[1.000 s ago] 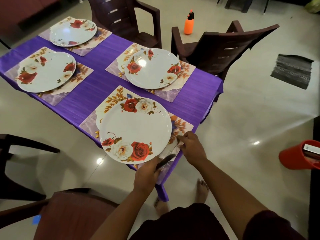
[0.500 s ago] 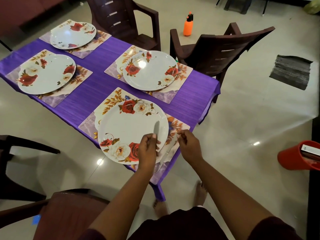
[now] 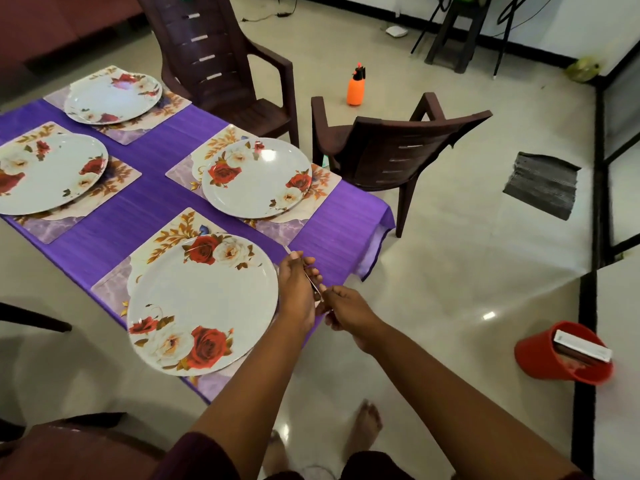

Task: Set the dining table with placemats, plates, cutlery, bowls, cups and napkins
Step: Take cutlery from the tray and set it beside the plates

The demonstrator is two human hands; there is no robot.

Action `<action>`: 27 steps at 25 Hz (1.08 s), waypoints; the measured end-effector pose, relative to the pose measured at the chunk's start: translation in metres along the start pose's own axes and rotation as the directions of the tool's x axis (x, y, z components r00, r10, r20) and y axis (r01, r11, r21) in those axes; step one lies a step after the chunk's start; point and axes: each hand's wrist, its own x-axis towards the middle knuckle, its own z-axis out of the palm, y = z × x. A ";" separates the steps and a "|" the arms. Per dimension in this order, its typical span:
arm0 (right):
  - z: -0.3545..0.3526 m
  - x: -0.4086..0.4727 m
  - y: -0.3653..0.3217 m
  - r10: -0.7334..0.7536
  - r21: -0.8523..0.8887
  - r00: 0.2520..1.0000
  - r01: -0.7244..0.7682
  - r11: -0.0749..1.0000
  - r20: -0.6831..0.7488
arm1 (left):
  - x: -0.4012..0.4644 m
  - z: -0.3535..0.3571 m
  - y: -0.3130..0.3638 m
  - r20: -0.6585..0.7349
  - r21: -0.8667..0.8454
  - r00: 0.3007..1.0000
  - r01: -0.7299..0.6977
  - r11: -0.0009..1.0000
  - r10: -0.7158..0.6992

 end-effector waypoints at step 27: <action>-0.143 0.255 -0.168 0.017 -0.410 0.905 0.176 0.895 0.426 | 0.163 0.112 -0.001 -0.505 -0.172 0.859 -0.201 0.964 0.089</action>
